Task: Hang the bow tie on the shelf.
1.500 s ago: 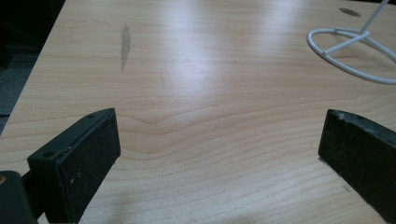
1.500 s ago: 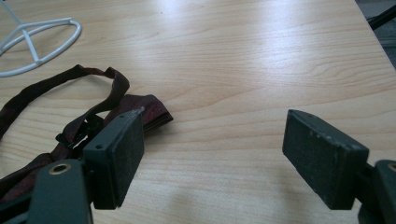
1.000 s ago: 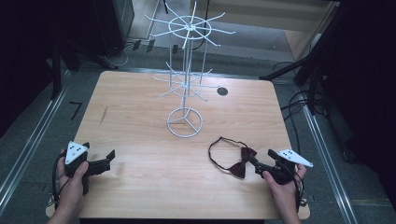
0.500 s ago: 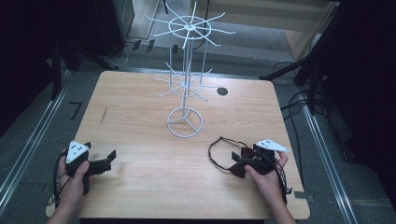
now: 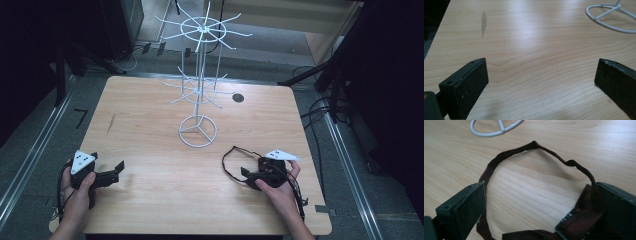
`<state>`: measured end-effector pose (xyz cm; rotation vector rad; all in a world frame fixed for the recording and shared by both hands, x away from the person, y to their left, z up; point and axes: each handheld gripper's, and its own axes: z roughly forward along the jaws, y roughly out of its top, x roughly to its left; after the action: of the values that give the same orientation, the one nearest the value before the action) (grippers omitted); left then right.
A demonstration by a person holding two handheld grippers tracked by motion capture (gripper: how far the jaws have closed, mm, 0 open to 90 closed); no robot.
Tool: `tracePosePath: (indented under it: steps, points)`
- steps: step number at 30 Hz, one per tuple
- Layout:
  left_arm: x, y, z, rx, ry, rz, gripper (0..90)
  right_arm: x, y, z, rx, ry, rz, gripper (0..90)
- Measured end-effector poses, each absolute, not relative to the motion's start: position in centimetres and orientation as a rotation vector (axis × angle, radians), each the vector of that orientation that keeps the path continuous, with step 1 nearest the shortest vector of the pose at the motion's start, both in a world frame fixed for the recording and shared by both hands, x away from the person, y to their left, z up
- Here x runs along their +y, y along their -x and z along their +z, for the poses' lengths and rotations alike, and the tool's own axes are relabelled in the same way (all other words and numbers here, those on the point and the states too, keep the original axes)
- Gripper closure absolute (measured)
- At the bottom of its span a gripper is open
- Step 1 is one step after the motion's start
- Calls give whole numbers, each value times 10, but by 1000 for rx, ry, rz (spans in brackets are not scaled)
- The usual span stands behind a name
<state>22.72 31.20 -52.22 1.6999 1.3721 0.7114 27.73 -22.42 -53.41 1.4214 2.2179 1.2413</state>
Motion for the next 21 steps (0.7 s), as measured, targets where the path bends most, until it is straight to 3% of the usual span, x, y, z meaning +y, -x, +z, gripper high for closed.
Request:
tracePosePath:
  steps: [16,18,19,21]
  points:
    - [313,-228,-522,1369,-1696,701,0,-205,-265,-545,2327,-1282,1126,9]
    - [313,-228,-522,1368,-1696,701,0,-205,-265,-545,2312,-1277,1114,40]
    - [313,-228,-522,1369,-1697,701,0,-206,-264,-546,2282,-1272,1087,122]
    - [313,-228,-522,1370,-1697,701,0,-207,-264,-545,2248,-1282,1070,185]
